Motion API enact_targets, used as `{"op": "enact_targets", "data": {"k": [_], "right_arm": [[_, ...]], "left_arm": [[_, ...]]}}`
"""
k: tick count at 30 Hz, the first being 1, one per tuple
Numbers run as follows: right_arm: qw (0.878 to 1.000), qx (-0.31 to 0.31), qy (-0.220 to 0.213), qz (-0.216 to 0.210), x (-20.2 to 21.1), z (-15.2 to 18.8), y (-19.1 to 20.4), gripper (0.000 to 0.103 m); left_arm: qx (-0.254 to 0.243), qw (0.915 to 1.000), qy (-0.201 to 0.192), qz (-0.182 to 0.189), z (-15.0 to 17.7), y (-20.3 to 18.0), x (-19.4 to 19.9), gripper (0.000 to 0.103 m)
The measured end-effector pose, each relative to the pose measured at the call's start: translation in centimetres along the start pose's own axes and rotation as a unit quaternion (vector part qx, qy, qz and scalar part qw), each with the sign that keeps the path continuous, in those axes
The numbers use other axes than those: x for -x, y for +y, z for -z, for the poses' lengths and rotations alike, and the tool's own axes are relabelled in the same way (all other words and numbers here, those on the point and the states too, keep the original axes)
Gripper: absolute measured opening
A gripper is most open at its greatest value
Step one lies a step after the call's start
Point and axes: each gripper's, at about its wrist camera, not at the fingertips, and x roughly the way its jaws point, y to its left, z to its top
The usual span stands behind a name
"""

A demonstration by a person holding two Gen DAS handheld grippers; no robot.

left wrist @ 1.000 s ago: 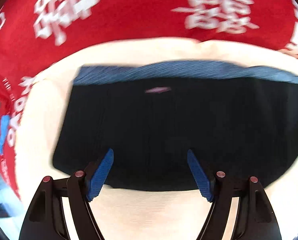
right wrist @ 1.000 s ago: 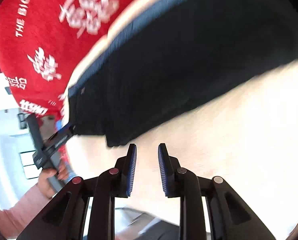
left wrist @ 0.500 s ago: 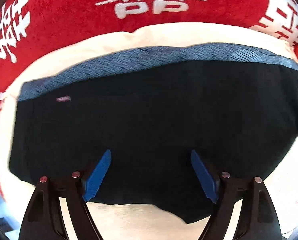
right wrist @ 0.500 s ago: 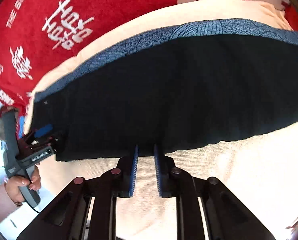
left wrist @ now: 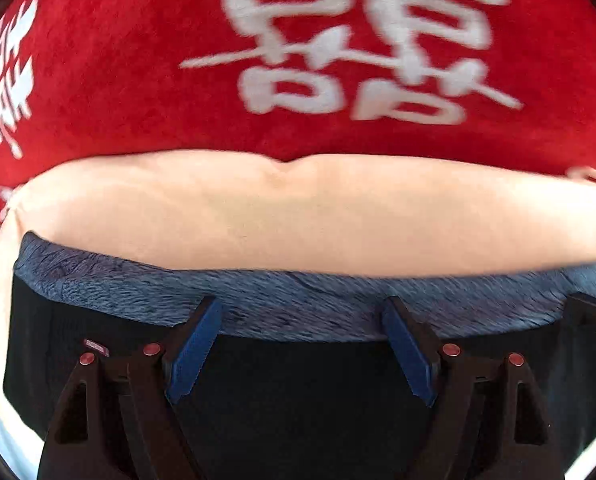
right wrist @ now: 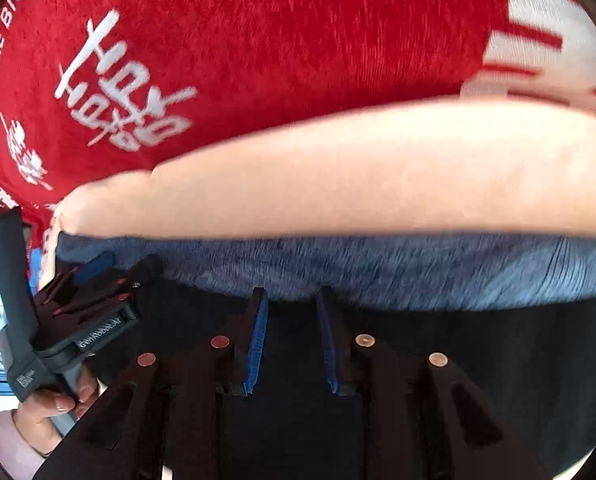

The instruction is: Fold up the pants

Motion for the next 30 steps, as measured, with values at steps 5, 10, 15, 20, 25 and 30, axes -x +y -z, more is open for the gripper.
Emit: {"op": "enact_targets", "data": {"k": [5, 10, 15, 20, 25, 30], "right_arm": [[1.0, -0.008, -0.021, 0.019, -0.9, -1.9, -0.6, 0.025], [0.999, -0.006, -0.024, 0.024, 1.0, -2.1, -0.4, 0.029], [0.999, 0.013, -0.002, -0.047, 2.7, -1.4, 1.7, 0.03], [0.987, 0.083, 0.034, -0.134, -0.4, -2.5, 11.0, 0.03], [0.976, 0.101, 0.078, -0.177, -6.0, -2.4, 19.3, 0.03], [0.978, 0.116, 0.104, -0.139, -10.8, -2.5, 23.3, 0.03]], "left_arm": [[0.017, 0.9999, 0.003, -0.002, -1.4, 0.6, -1.0, 0.084], [0.019, 0.9997, -0.008, -0.012, -1.6, 2.6, 1.0, 0.084], [0.029, 0.9978, -0.018, -0.057, 0.0, 8.1, 3.1, 0.084], [0.067, 0.9919, -0.005, -0.107, 2.3, 15.6, 3.1, 0.084], [0.112, 0.992, -0.005, -0.058, 5.3, 20.6, 2.8, 0.087], [0.124, 0.9918, -0.018, -0.026, 6.0, 21.5, 2.2, 0.087]]}}
